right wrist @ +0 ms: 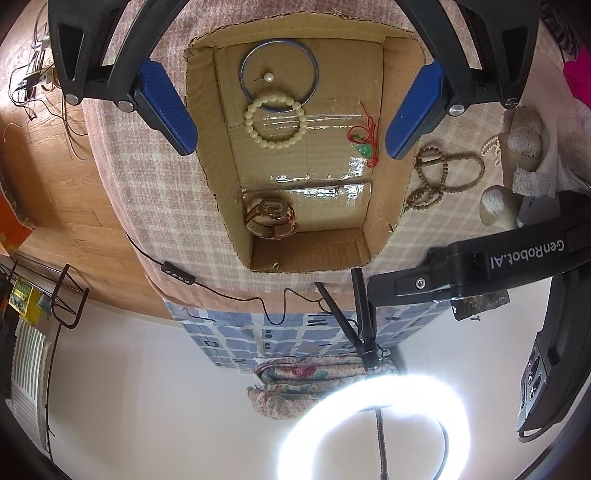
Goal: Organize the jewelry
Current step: 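Open the right tool to drop the bracelet while the left tool releases the pearl into the box, then move both tools back over the bed toward the pearl necklace and wooden bead necklace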
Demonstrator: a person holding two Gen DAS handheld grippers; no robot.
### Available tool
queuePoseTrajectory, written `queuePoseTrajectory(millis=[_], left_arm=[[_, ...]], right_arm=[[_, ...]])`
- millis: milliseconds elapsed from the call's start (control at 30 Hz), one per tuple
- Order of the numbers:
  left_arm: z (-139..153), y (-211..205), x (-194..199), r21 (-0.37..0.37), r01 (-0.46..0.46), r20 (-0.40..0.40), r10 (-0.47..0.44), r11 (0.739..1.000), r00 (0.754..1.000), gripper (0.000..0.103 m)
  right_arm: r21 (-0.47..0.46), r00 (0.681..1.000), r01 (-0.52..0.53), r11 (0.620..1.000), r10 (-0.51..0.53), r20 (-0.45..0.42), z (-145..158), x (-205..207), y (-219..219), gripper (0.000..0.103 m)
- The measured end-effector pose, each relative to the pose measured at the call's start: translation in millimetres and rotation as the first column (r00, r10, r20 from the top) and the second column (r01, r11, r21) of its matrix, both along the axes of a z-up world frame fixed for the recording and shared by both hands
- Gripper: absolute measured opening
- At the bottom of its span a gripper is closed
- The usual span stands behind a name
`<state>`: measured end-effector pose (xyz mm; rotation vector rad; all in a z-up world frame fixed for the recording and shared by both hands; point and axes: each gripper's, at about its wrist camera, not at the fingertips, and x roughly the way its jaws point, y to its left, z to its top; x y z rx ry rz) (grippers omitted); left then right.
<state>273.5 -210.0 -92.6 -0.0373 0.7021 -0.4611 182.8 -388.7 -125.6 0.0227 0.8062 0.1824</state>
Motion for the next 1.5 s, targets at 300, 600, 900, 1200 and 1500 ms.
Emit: queuePoseTrajectory(millis=[300, 600, 900, 1200, 1500], left_arm=[[12.3, 22.4, -13.4, 0.028, -0.016, 0.022, 0.016, 0.999, 1.0, 0.087], [32.8, 58.9, -29.5, 0.015, -0.052, 0.048, 0.052, 0.999, 0.997, 0.087], [50.6, 122.2, -39.9, -0.014, -0.113, 0.029, 0.113, 0.994, 0.993, 0.087], [59.4, 196.2, -58.1, 0.029, -0.157, 0.024, 0.157, 0.987, 0.987, 0.087], [22.3, 247.8, -85.6, 0.072, -0.121, -0.055, 0.125, 0.99, 0.991, 0.087]], right_arm=[[-0.014, 1.0, 0.026, 1.0, -0.026, 0.018, 10.2, -6.9, 6.0, 0.103], [-0.014, 0.997, 0.062, 0.998, -0.061, 0.052, 27.9, -17.2, 13.5, 0.103], [0.022, 0.995, 0.043, 0.999, -0.045, 0.087, 44.5, -26.3, 21.8, 0.103], [0.11, 0.996, -0.057, 0.992, 0.05, 0.07, 55.2, -21.9, 53.7, 0.103], [0.121, 0.986, -0.167, 0.978, 0.166, 0.017, 48.5, -4.5, 110.2, 0.101]])
